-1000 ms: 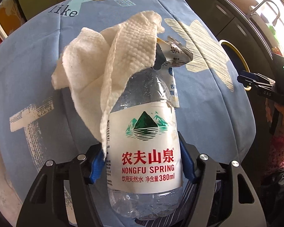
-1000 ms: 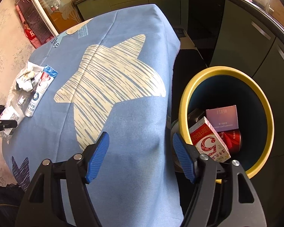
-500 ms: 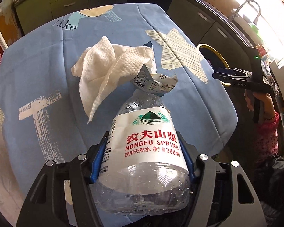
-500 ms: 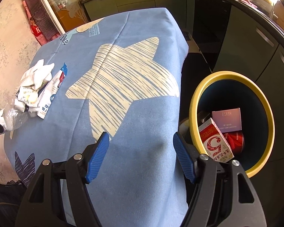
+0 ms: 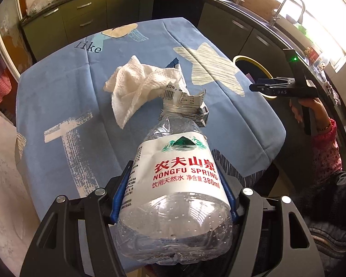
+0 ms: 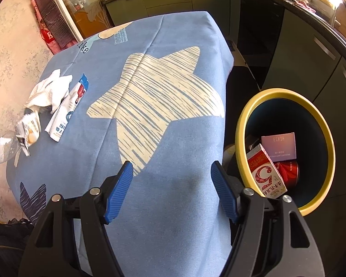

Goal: Collect trash
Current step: 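Carry the water bottle over the bin and open the left tool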

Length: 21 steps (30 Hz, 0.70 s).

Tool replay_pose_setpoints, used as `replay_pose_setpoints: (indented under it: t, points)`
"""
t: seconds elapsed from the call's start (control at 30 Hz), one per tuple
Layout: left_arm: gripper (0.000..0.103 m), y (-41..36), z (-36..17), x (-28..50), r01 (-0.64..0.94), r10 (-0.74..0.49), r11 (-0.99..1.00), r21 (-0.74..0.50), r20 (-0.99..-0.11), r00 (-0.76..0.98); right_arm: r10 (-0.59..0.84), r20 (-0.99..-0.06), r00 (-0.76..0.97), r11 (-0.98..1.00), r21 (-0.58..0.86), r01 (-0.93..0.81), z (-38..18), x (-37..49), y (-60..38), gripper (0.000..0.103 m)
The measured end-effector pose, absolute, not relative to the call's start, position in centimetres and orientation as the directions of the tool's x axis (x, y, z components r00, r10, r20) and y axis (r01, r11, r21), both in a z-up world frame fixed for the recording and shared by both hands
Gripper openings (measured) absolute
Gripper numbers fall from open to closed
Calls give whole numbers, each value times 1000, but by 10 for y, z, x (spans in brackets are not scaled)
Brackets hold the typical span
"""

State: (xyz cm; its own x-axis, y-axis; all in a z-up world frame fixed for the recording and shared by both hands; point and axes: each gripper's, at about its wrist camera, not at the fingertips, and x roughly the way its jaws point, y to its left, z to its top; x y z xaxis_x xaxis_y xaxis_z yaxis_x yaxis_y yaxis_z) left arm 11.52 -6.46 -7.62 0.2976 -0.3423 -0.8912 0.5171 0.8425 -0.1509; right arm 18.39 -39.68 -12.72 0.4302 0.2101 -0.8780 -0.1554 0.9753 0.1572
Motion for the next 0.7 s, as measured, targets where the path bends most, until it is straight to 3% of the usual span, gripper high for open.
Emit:
replay_pose_setpoints:
  t: [0.43, 0.7]
  points:
    - [65, -44, -31, 102, 519, -398, 841, -154, -826, 399, 210, -873, 440, 975, 153, -161, -123, 181, -395, 66]
    - [65, -99, -14, 126, 633, -485, 757, -161, -787, 381, 163, -844, 511, 987, 146, -72, -101, 164, -435, 66]
